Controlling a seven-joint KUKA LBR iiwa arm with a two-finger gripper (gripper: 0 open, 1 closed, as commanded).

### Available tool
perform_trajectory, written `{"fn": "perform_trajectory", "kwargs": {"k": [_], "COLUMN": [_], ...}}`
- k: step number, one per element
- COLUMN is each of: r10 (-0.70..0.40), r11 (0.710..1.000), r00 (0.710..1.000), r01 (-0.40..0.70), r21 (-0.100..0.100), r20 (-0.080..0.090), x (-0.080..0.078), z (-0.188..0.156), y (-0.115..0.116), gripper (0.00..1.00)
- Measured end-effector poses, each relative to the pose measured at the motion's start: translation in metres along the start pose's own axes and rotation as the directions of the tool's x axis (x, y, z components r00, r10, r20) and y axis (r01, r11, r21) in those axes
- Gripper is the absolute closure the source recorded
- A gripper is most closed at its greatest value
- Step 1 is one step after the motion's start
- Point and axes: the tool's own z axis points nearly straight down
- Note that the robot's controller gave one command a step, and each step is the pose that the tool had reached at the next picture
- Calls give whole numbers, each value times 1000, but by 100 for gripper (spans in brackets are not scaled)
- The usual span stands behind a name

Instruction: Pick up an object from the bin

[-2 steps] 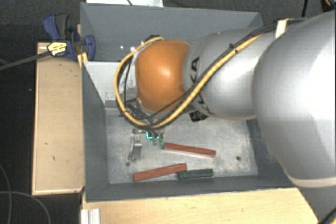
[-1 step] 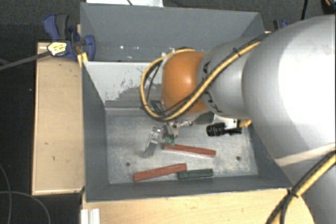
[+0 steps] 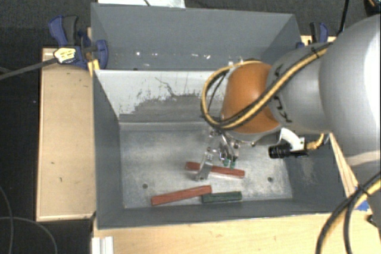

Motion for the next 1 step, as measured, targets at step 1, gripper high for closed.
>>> {"fn": "perform_trajectory", "kwargs": {"k": [1], "r10": [0], "r11": [1000], "r00": [1000], "r01": [0], "r21": [-3], "r20": [2], "x": [1], "z": [-1], "y": [5], "gripper": [100]}}
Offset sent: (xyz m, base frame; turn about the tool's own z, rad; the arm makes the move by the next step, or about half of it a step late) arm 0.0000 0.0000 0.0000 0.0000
